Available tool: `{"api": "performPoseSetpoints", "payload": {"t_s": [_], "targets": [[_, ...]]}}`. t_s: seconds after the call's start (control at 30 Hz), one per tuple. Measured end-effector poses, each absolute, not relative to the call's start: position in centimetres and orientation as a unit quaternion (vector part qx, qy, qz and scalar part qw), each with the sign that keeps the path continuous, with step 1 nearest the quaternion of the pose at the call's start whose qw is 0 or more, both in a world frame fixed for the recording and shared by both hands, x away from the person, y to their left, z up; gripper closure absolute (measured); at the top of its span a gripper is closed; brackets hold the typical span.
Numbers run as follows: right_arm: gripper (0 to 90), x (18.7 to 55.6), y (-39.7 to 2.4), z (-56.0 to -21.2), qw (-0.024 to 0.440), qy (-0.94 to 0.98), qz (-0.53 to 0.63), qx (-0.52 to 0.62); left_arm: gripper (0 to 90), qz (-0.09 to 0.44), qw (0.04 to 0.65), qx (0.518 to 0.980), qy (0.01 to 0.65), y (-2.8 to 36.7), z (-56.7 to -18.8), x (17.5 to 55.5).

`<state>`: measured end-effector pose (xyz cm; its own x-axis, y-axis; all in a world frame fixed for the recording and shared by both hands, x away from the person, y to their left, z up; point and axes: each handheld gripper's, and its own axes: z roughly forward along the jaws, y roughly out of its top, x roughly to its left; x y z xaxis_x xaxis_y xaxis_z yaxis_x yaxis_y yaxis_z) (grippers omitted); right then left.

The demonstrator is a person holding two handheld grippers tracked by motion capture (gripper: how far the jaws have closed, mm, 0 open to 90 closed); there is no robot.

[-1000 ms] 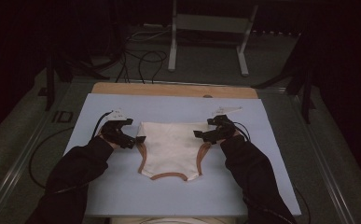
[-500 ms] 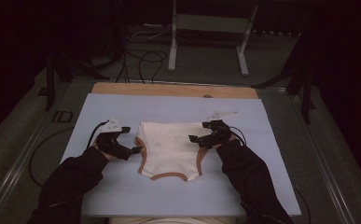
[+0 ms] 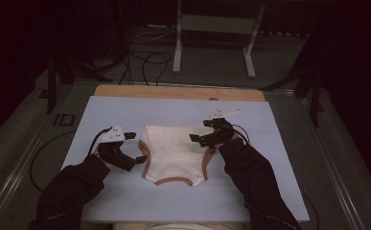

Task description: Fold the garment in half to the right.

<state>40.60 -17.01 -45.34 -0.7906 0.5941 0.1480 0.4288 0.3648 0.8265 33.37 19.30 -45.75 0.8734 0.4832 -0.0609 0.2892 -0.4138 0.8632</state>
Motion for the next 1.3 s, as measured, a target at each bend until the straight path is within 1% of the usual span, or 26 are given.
{"api": "performPoseSetpoints", "payload": {"t_s": [0.23, 0.4, 0.53, 0.57, 0.8, 0.97, 1.13, 1.17, 1.2, 1.23, 1.27, 1.3], "targets": [[9.9, 41.8, -14.8, -44.7, 0.081, 0.824, 0.474, 0.299, 0.3, 0.113, 0.489, 0.842, 0.198, 18.3, -45.8, 32.0], [9.9, 42.5, -13.6, -44.6, 0.078, 0.828, 0.472, 0.293, 0.3, 0.111, 0.487, 0.846, 0.186, 17.7, -46.4, 31.6], [10.1, 43.0, -12.5, -44.6, 0.071, 0.828, 0.474, 0.290, 0.3, 0.103, 0.470, 0.856, 0.188, 17.5, -47.0, 31.4], [10.2, 43.2, -11.8, -44.7, 0.069, 0.830, 0.474, 0.288, 0.3, 0.094, 0.468, 0.859, 0.186, 17.4, -47.3, 31.4], [10.2, 43.6, -10.0, -45.5, 0.057, 0.836, 0.469, 0.279, 0.3, 0.077, 0.440, 0.883, 0.144, 16.5, -48.5, 31.1], [10.2, 43.8, -8.7, -46.0, 0.045, 0.839, 0.466, 0.275, 0.3, 0.058, 0.412, 0.899, 0.136, 16.2, -49.5, 31.4], [10.2, 44.2, -7.6, -46.5, 0.038, 0.846, 0.458, 0.272, 4.5, 0.058, 0.386, 0.913, 0.120, 15.9, -50.4, 31.4], [10.2, 44.3, -7.4, -46.6, 0.038, 0.846, 0.457, 0.270, 7.2, 0.060, 0.381, 0.915, 0.117, 15.8, -50.5, 31.4], [10.3, 44.3, -7.2, -46.7, 0.037, 0.847, 0.457, 0.270, 8.1, 0.058, 0.377, 0.917, 0.114, 15.7, -50.6, 31.5], [10.3, 44.3, -7.0, -46.9, 0.033, 0.846, 0.457, 0.271, 12.3, 0.058, 0.372, 0.920, 0.112, 15.6, -50.7, 31.6], [10.3, 44.3, -7.0, -46.9, 0.033, 0.846, 0.457, 0.271, 12.3, 0.062, 0.367, 0.921, 0.113, 15.5, -50.9, 31.6], [10.3, 44.4, -6.9, -47.0, 0.032, 0.846, 0.457, 0.271, 16.3, 0.060, 0.357, 0.926, 0.108, 15.5, -51.1, 31.7]]}}
